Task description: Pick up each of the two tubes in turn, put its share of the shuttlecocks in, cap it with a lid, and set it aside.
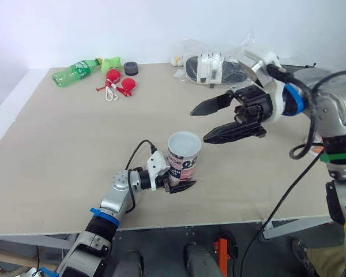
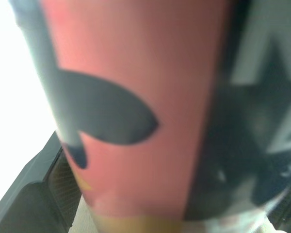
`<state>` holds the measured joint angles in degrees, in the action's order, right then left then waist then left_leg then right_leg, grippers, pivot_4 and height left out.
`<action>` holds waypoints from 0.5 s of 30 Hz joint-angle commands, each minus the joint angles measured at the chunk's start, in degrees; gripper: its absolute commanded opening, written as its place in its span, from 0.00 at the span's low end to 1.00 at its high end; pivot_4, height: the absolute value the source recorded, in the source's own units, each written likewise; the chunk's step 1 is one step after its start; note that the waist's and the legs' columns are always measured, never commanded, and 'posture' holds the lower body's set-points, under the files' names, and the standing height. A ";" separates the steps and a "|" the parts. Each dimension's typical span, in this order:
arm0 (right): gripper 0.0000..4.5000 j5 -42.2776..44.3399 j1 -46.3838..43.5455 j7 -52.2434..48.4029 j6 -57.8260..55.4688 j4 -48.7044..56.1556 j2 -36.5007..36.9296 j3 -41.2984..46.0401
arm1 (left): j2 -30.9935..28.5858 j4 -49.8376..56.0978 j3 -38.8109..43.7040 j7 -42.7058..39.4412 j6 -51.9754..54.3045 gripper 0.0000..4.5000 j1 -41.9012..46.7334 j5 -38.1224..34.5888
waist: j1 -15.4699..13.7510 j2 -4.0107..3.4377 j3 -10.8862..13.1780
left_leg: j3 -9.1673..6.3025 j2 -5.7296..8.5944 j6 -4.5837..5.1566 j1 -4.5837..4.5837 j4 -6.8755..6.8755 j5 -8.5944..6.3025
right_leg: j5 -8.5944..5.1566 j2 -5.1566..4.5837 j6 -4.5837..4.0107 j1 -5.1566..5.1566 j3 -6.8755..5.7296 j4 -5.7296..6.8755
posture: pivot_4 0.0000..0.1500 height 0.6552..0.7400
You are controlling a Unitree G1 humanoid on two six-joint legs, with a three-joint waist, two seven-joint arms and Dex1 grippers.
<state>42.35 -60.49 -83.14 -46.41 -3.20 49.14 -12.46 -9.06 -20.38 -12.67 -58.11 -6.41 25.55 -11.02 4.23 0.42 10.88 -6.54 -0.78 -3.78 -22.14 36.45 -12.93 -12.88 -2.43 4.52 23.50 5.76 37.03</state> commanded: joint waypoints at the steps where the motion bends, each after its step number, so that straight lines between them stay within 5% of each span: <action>1: 1.00 -0.59 6.58 3.15 1.87 3.76 0.54 5.71 | -2.35 2.21 0.68 -1.35 1.30 0.99 -1.65 -1.11 | 0.02 0.05 0.03 | 0.00 0.00 0.00 0.00 0.00 0.00 | 0.00 0.01 0.00 -0.01 -0.01 0.00 | 1.00 1.00; 15: 1.00 -9.13 28.15 10.52 14.07 10.00 -2.65 8.71 | -10.46 9.56 3.72 -2.33 4.87 0.99 -7.08 -4.17 | 0.09 0.12 0.05 | 0.04 -0.06 0.00 0.07 0.00 0.01 | 0.02 0.07 -0.02 -0.04 0.03 0.00 | 1.00 1.00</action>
<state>34.60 -33.42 -73.36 -35.16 4.95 47.22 -4.07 -18.30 -11.71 -10.28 -60.43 -2.31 19.51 -14.67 4.32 0.54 10.93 -6.49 -0.85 -3.78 -22.07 36.44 -12.92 -12.86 -2.34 4.50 23.47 5.81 37.03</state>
